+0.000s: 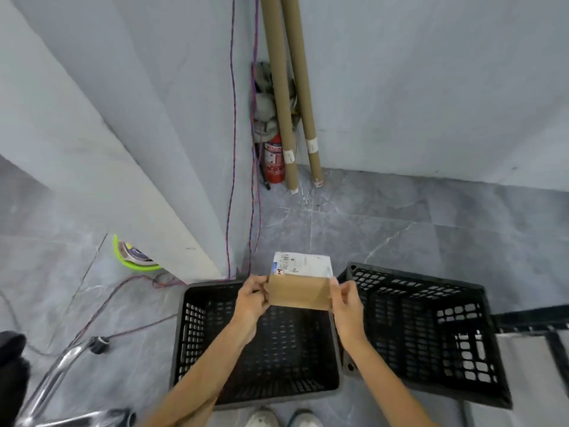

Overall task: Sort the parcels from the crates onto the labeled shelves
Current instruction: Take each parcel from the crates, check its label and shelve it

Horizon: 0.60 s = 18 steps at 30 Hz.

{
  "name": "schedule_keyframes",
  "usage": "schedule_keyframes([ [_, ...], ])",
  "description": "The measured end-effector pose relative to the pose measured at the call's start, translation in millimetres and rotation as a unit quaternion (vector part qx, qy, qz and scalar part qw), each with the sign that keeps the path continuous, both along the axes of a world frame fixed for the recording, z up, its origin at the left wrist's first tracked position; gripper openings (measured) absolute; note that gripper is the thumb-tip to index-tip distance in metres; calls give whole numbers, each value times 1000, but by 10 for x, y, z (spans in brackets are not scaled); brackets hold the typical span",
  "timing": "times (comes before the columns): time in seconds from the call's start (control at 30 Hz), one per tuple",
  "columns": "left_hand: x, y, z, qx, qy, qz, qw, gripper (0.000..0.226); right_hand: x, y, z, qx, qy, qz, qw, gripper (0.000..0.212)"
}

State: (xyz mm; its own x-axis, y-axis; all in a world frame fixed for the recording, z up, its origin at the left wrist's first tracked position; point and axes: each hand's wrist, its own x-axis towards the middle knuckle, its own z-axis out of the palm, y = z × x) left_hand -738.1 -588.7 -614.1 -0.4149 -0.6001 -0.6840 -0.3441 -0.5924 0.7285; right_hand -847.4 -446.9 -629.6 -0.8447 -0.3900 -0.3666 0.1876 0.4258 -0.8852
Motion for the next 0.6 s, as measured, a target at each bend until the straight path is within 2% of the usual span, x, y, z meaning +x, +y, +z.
schedule_keyframes([
  [0.1, -173, -77, 1243, -17, 49, 16, 999, 25, -318, -138, 1310, -59, 16, -42, 997, 39],
  [0.2, -418, -190, 2536, -62, 112, 8, 992, 28, -650, -328, 2700, -118, 70, -55, 989, 36],
  [0.37, -699, -304, 4583, -189, 238, -24, 952, 25, -961, -419, 4816, -252, 149, -78, 953, 22],
  [0.5, -667, -229, 5828, -274, 318, -49, 906, 21, -947, -272, 5962, -335, 190, -63, 921, 13],
  [0.6, -541, -142, 6442, -321, 369, -61, 870, 21, -844, -107, 6529, -399, 206, -27, 893, 18],
])
